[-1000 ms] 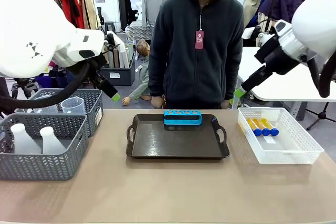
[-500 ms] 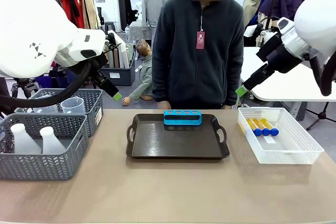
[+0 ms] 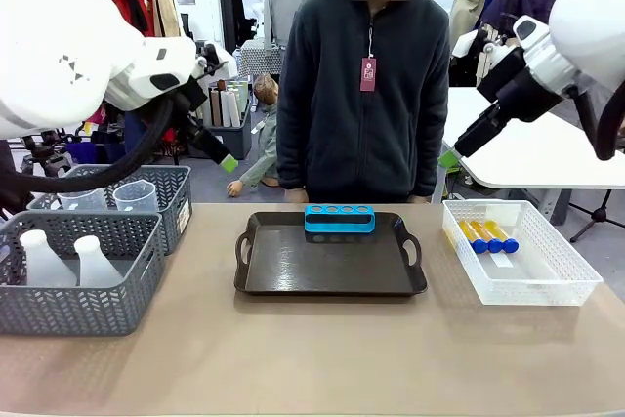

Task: Prepare the laboratory tools.
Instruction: Pick up one Small flask and place it on the Handle tray.

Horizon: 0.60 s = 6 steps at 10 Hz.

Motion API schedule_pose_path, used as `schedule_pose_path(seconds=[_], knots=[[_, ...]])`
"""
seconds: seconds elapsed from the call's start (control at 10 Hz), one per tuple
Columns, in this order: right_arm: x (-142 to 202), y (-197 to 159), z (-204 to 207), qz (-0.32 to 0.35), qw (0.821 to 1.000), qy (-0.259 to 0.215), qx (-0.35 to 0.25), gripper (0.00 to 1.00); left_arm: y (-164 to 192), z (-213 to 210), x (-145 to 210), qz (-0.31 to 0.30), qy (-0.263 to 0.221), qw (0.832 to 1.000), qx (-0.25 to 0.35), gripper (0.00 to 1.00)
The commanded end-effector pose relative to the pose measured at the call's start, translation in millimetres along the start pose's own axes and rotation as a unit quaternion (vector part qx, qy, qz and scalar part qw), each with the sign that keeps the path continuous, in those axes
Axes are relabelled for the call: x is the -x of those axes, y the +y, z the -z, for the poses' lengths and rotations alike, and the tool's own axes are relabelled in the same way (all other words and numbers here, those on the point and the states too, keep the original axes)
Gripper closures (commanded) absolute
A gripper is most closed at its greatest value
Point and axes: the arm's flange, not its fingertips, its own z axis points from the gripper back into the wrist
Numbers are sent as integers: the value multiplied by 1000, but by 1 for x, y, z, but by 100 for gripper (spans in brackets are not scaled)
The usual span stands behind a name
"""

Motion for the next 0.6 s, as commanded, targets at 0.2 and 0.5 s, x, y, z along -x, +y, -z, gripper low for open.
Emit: schedule_pose_path(seconds=[0.2,0.5], knots=[[-14,-26,-22,-28,999,-22,-41,0,19,-7,-14,14,-22,1000,8,0],[-15,-41,-33,-23,998,-34,-41,0,28,-14,-21,19,-4,1000,-11,0]])
